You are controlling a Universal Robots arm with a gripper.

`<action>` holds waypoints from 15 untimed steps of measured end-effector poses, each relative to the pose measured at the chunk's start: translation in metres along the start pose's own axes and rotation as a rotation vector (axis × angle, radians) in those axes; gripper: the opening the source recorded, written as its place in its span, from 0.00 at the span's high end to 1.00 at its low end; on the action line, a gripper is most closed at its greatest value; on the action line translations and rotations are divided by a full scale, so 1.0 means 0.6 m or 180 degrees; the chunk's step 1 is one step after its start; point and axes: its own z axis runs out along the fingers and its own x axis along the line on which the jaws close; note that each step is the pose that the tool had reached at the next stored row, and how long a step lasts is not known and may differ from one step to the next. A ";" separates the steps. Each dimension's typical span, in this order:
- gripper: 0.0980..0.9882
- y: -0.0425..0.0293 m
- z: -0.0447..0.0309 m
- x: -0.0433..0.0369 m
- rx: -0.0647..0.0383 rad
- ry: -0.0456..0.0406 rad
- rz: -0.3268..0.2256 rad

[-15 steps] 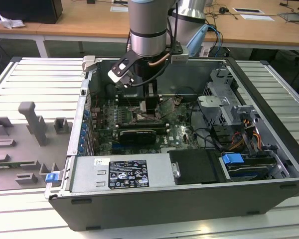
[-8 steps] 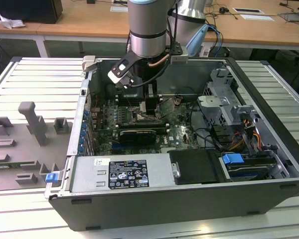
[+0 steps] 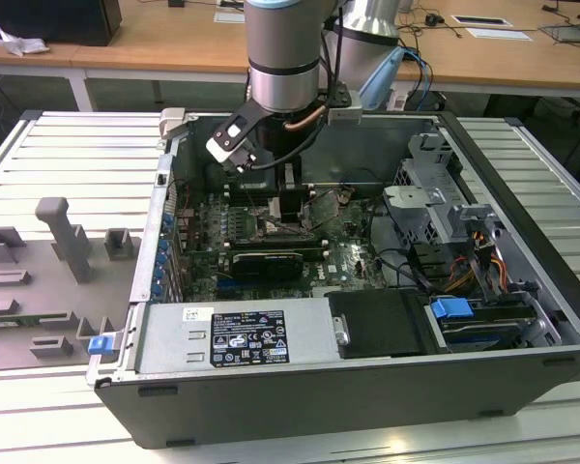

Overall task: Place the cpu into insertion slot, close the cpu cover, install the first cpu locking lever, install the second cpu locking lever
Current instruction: 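Place the cpu into insertion slot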

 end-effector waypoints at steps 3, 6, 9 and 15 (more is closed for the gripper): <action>0.51 -0.001 0.000 0.000 0.0000 0.0000 0.0000; 0.51 -0.002 0.001 0.000 0.0000 0.0000 0.0000; 0.51 -0.003 0.002 0.000 0.0000 0.0000 0.0000; 0.51 -0.006 0.002 0.000 0.0000 0.0001 0.0000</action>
